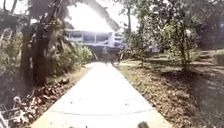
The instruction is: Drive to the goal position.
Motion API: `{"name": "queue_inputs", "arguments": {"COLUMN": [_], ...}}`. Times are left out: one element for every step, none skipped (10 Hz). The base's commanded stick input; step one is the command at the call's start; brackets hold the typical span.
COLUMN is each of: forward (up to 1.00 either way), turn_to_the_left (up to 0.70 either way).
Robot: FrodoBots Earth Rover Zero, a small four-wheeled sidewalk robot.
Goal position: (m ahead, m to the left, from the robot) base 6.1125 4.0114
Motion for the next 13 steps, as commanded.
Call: {"name": "queue_inputs", "arguments": {"forward": [0.50,0.50,0.50,0.50,0.50,0.50,0.50,0.50,0.50,0.50,0.50,0.50,0.50], "turn_to_the_left": [0.00,0.00,0.00,0.00,0.00,0.00,0.00,0.00,0.00,0.00,0.00,0.00,0.00]}}
